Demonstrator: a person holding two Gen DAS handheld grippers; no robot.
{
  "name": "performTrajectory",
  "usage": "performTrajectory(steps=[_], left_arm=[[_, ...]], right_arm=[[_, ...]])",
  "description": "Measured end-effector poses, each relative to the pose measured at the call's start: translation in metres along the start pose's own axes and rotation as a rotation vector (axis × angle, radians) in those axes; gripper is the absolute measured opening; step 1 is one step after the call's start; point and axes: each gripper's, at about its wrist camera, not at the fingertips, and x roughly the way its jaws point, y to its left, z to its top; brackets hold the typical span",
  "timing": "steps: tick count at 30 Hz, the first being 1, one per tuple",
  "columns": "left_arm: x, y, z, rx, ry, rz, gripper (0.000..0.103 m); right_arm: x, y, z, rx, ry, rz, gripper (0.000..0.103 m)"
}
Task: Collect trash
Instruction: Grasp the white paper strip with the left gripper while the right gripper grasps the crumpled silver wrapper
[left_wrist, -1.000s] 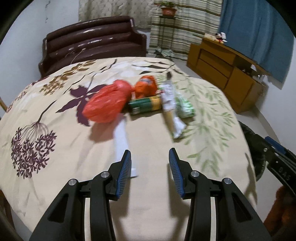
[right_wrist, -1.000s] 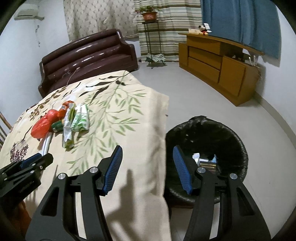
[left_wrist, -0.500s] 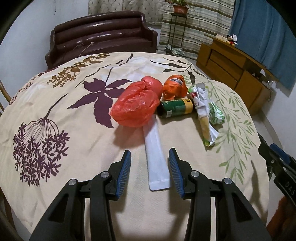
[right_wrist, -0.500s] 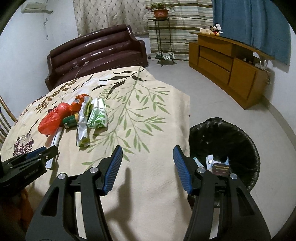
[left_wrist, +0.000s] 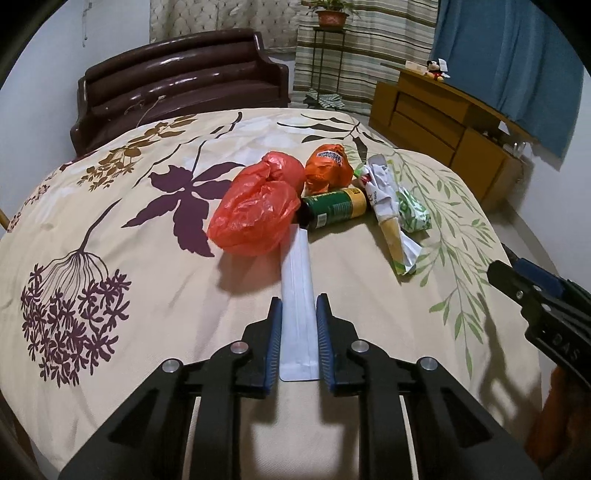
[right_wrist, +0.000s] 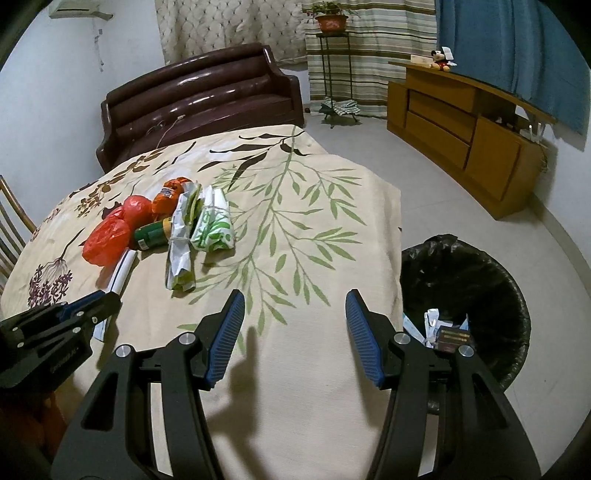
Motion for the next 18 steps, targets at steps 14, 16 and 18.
performTrajectory(steps=[14, 16, 18], left_arm=[[-0.025, 0.025, -0.01, -0.033, -0.02, -0.032, 0.02], [-0.029, 0.034, -0.011, -0.047, -0.025, -0.025, 0.02], [-0.031, 0.042, -0.012, -0.059, -0.028, -0.017, 0.02]], right_arm=[[0.005, 0.039, 0.009, -0.063, 0.002, 0.037, 0.055], [0.007, 0.045, 0.009, -0.073, 0.006, 0.043, 0.055], [0.009, 0.051, 0.009, -0.082, 0.009, 0.048, 0.055]])
